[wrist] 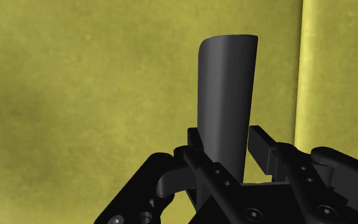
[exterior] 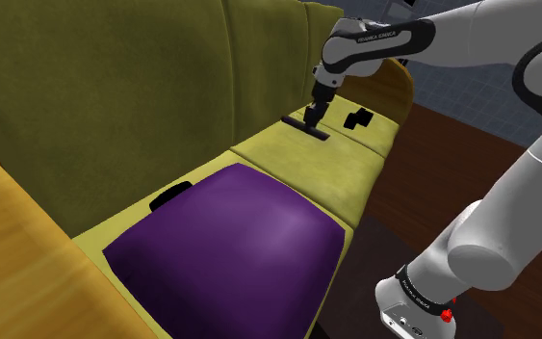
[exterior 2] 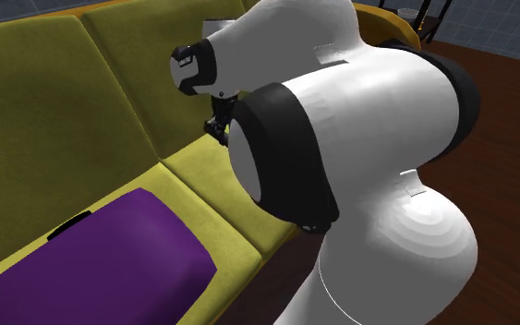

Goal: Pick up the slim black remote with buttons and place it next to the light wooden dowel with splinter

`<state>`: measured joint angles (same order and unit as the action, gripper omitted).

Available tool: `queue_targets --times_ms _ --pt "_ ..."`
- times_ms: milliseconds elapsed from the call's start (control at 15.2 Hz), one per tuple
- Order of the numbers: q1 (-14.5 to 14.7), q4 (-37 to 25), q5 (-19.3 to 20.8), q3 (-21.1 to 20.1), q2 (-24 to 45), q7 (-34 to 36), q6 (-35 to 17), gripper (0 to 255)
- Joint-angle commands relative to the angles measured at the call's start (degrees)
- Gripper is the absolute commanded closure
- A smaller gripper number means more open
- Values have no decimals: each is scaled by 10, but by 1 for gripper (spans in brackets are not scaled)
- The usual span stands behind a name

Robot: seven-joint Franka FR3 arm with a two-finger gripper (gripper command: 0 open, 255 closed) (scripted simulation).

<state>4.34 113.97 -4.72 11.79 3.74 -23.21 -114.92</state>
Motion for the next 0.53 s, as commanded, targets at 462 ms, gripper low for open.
queue_targets --times_ms 462 --pt "64 38 2 -58 -29 123 -18 255"
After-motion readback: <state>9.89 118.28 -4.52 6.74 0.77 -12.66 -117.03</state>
